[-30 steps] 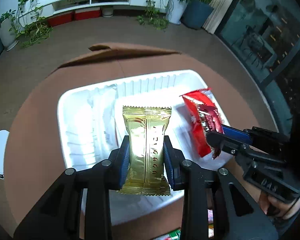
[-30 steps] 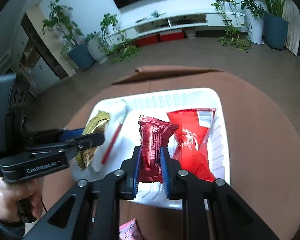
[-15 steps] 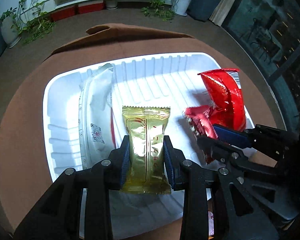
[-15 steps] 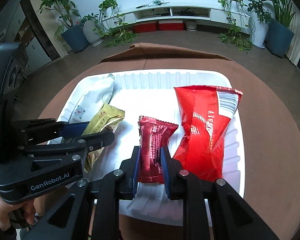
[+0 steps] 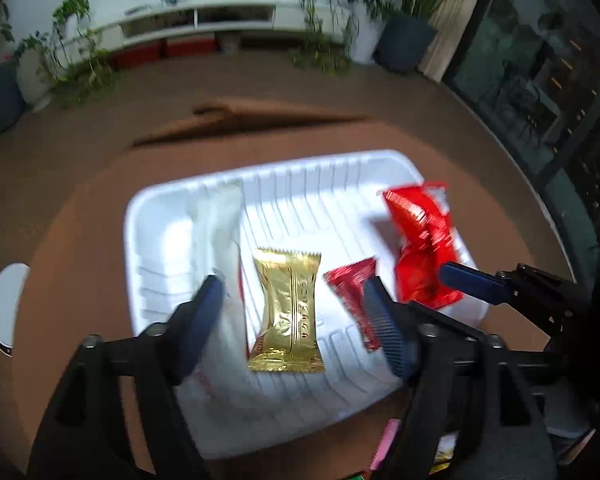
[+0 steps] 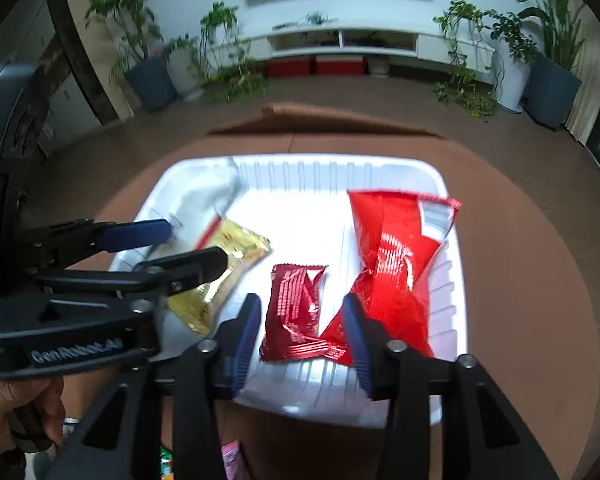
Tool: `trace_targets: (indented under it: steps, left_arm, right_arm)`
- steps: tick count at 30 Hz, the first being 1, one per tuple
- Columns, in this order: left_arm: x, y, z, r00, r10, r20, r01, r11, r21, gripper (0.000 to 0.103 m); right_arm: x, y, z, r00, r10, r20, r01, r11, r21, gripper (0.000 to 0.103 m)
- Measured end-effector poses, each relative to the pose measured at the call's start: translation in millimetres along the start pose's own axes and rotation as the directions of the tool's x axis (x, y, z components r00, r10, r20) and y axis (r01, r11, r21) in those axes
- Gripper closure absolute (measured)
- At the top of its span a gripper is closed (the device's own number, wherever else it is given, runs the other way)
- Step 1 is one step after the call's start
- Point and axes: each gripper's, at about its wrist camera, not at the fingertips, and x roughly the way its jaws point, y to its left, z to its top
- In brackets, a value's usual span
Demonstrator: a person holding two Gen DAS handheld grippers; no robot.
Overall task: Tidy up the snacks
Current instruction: 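Release both bars in the tray and pull both tools back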
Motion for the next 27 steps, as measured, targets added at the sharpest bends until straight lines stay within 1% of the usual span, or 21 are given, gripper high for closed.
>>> trace_targets:
  steps: [1,2,3,4,5,6,7,8,11,12,14,16,18,19,20,21,23,24,25,26,27]
  left_arm:
    - [-13,2,2,1.0,-0.011,0.027,0.011,1.0,-0.005,0.014]
    - [-26,1,2,0.998,-0.02,0.055,0.021,1.0,-0.009,0.002]
    - [-42,4,3,0.996,-0.03,0.083,0.031,0.999,-0.012,0.0]
    - [-58,6,3,0.993,-0.043,0.109,0.045,0.999,-0.018,0.0]
    - [-70,7,3,0.991,-0.055,0.124,0.058,0.998,-0.021,0.0]
    - [-86,8,1,0.987,-0.07,0.146,0.074,0.997,-0.02,0.0]
    - [-98,8,-1,0.985,-0.074,0.159,0.077,0.997,-0.017,0.0]
    - [-116,6,-5,0.979,-0.08,0.189,0.082,0.997,-0.006,0.0]
    - [-168,3,-19,0.964,-0.07,0.256,0.063,0.997,0.036,0.0]
    - [-186,1,-29,0.953,-0.07,0.294,0.058,0.997,0.048,0.0]
    - [-216,1,-47,0.935,-0.087,0.345,0.07,0.996,0.061,0.0]
    - [-244,4,-72,0.907,-0.073,0.414,0.059,0.997,0.047,0.0]
    - [-261,10,-100,0.885,-0.076,0.46,0.076,0.997,0.018,0.0]
    - [-265,14,-113,0.884,-0.067,0.463,0.082,0.997,-0.011,0.0]
    - [-268,19,-126,0.891,-0.055,0.45,0.085,0.995,-0.046,0.0]
    - [-269,26,-143,0.907,-0.045,0.419,0.093,0.991,-0.094,0.0]
    - [-266,37,-166,0.93,-0.031,0.365,0.097,0.982,-0.162,0.0]
    - [-263,43,-181,0.942,-0.026,0.334,0.101,0.972,-0.21,0.0]
    - [-261,49,-196,0.95,-0.024,0.31,0.107,0.962,-0.252,0.0]
    - [-258,53,-207,0.954,-0.023,0.297,0.108,0.957,-0.271,0.0]
    - [-255,55,-221,0.962,-0.01,0.274,0.093,0.953,-0.289,0.0]
  right_arm:
    - [-13,-1,0,0.999,0.018,0.034,-0.018,1.0,0.009,0.044]
    - [-24,-2,1,0.998,0.028,0.062,-0.029,0.999,0.014,0.034]
    - [-41,-3,1,0.993,0.042,0.108,-0.044,0.999,0.022,0.027]
    - [-55,-5,0,0.988,0.057,0.143,-0.062,0.998,0.028,0.024]
    - [-68,-7,-1,0.981,0.075,0.176,-0.083,0.996,0.036,0.017]
    - [-87,-12,-4,0.97,0.102,0.221,-0.115,0.992,0.049,0.012]
    - [-100,-15,-7,0.961,0.117,0.251,-0.135,0.989,0.057,0.011]
    - [-111,-18,-10,0.953,0.129,0.274,-0.152,0.986,0.064,0.01]
    - [-150,-35,-28,0.923,0.17,0.346,-0.221,0.969,0.114,0.006]
    - [-163,-43,-37,0.91,0.185,0.371,-0.25,0.959,0.135,0.004]
    - [-182,-55,-55,0.893,0.202,0.403,-0.291,0.941,0.171,0.003]
    - [-199,-68,-81,0.871,0.227,0.435,-0.344,0.915,0.212,0.0]
    - [-211,-81,-111,0.862,0.237,0.449,-0.383,0.883,0.27,0.0]
    - [-214,-86,-126,0.858,0.25,0.449,-0.406,0.865,0.294,0.0]
    - [-215,-90,-140,0.855,0.264,0.446,-0.426,0.849,0.314,0.0]
    - [-216,-95,-160,0.855,0.275,0.439,-0.447,0.821,0.356,0.0]
    - [-214,-102,-189,0.859,0.286,0.425,-0.467,0.779,0.418,0.0]
    - [-212,-103,-205,0.869,0.281,0.407,-0.458,0.767,0.449,0.0]
    - [-211,-101,-219,0.883,0.268,0.386,-0.438,0.766,0.471,0.0]
    - [-210,-98,-231,0.892,0.26,0.369,-0.424,0.765,0.484,0.0]
    - [-209,-94,-243,0.9,0.255,0.354,-0.412,0.764,0.497,0.0]
